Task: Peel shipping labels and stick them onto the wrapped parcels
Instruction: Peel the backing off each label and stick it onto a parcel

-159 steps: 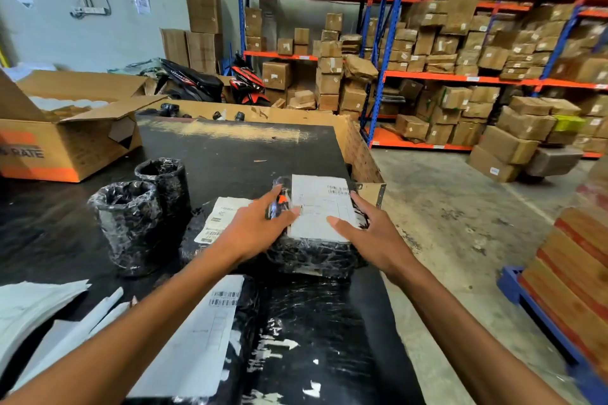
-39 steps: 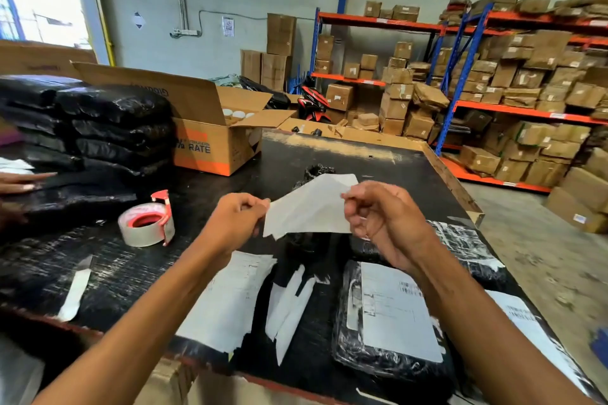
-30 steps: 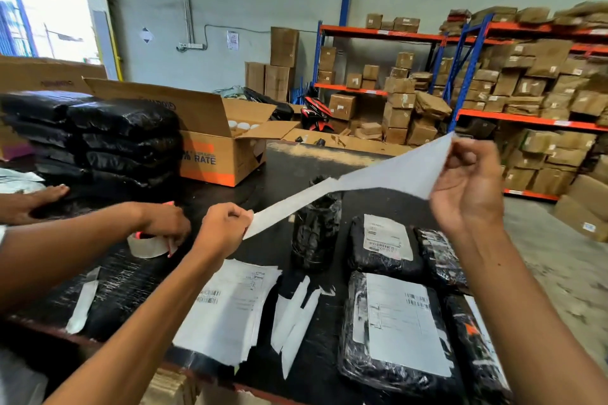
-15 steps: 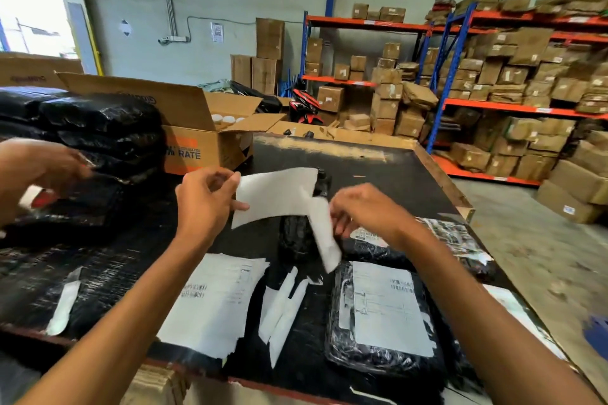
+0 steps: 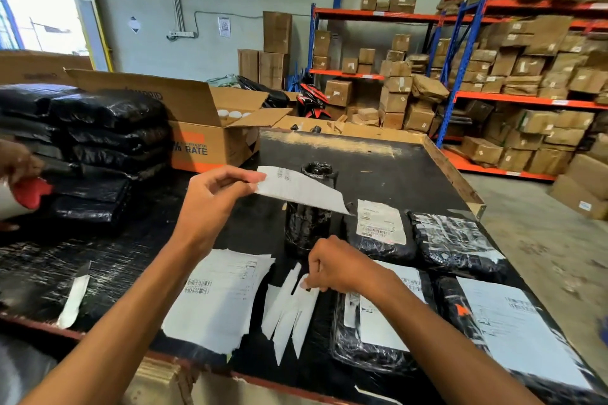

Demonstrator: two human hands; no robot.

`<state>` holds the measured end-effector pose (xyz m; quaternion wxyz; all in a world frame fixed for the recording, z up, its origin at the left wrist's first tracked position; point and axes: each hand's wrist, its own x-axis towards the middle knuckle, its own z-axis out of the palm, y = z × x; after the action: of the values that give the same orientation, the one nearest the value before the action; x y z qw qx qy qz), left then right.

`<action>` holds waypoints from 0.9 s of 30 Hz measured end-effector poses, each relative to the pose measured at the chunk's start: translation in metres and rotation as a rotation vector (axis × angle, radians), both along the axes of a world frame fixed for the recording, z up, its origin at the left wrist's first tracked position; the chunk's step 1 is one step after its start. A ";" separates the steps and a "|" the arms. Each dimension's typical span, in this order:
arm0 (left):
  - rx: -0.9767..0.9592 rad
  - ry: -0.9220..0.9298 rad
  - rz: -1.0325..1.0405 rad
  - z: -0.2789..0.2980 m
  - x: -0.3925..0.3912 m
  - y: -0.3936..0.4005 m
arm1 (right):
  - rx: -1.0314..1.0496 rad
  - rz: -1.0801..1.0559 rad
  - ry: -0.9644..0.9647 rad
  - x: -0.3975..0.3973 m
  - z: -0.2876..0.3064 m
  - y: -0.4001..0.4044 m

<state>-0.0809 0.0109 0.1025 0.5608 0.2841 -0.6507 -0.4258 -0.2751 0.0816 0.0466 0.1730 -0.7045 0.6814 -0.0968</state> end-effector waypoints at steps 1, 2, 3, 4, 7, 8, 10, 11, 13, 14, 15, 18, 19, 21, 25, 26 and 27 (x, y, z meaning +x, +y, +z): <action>-0.019 0.015 -0.022 0.001 -0.001 -0.001 | -0.015 -0.023 -0.045 -0.005 0.003 0.003; -0.040 0.034 -0.052 0.003 -0.003 -0.002 | 0.000 -0.063 -0.135 -0.014 0.006 0.008; -0.059 0.061 -0.090 0.004 -0.007 -0.003 | 0.026 -0.119 -0.231 -0.025 0.010 0.013; -0.073 0.086 -0.130 0.006 -0.011 -0.002 | 0.031 -0.178 -0.300 -0.037 0.014 0.018; -0.079 0.125 -0.250 0.012 -0.031 0.000 | -0.199 -0.376 -0.435 -0.077 0.033 0.037; -0.074 0.127 -0.292 0.014 -0.039 0.001 | -0.285 -0.429 -0.533 -0.085 0.040 0.043; -0.065 0.109 -0.357 0.016 -0.060 0.002 | -0.325 -0.429 -0.748 -0.102 0.054 0.049; -0.062 0.090 -0.373 0.016 -0.070 0.002 | -0.311 -0.384 -0.846 -0.110 0.057 0.048; -0.063 0.046 -0.396 0.018 -0.093 0.001 | -0.331 -0.349 -1.094 -0.128 0.065 0.045; -0.071 0.025 -0.407 0.020 -0.105 -0.001 | -0.336 -0.336 -1.203 -0.139 0.072 0.047; -0.081 0.009 -0.414 0.021 -0.115 -0.002 | -0.311 -0.314 -1.265 -0.148 0.078 0.049; -0.097 -0.038 -0.440 0.024 -0.138 -0.011 | -0.204 -0.261 -1.296 -0.168 0.094 0.058; -0.094 -0.057 -0.452 0.026 -0.146 -0.014 | -0.190 -0.242 -1.247 -0.175 0.096 0.057; -0.075 -0.078 -0.472 0.030 -0.158 -0.020 | -0.182 -0.230 -1.077 -0.180 0.099 0.053; -0.009 -0.044 -0.334 0.037 -0.188 -0.024 | -0.306 -0.322 -1.039 -0.193 0.097 0.028; 0.016 -0.077 -0.271 0.036 -0.195 -0.021 | -0.337 -0.344 -1.072 -0.196 0.095 0.022; 0.023 -0.146 -0.181 0.033 -0.204 -0.021 | -0.358 -0.359 -1.094 -0.202 0.091 0.014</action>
<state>-0.2847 -0.0103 0.1358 0.4676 0.2609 -0.7080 -0.4605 -0.4767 0.0956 0.1380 0.3581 -0.4445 0.5749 -0.5863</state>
